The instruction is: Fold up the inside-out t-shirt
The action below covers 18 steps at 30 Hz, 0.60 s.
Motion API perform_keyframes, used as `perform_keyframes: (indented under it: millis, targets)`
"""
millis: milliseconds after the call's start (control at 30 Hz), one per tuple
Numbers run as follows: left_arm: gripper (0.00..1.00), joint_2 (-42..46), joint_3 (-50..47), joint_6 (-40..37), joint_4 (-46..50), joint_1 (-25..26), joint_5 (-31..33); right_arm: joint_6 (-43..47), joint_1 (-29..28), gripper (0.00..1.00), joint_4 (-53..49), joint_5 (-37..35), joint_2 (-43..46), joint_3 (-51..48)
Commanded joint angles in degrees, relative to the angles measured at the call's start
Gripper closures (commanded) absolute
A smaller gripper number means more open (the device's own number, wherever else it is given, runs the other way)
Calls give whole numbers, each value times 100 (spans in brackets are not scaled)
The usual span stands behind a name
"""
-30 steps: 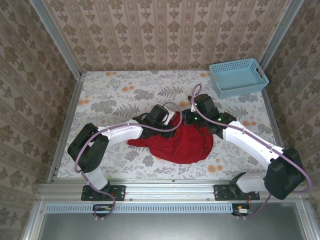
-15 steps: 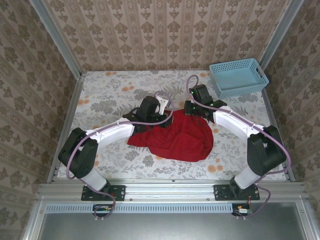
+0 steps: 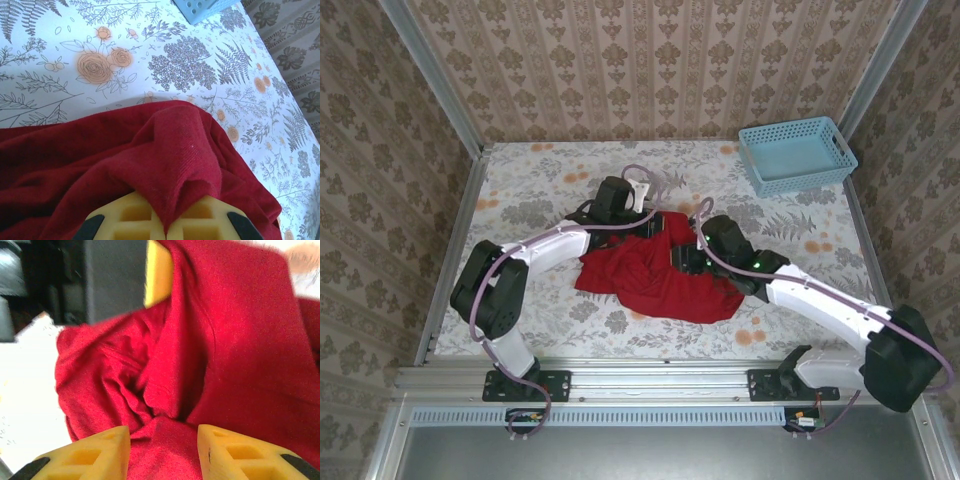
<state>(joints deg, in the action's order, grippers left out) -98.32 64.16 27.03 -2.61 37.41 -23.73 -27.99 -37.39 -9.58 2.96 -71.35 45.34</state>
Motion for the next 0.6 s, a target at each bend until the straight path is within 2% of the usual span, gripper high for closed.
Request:
perform_keyframes:
  millis: [0,133,333,433,567]
  targets:
    - [100,39,135,170,-114,-43,-244,-190,-22,60,574,163,-385,-18]
    - [100,167,17,180,-113,-43,-197,-213,-23,63,824,189,-799,242]
    - [100,265,-79,189,-92,-41,-172,-130,-23,73,781,45,-1532,602]
    - [100,270,-79,180,-61,-54,-127,-103,-23,85,565,-120,-1615,695]
    - [100,165,64,165,218,-83,103,-41,-19,100,340,-240,-1168,650]
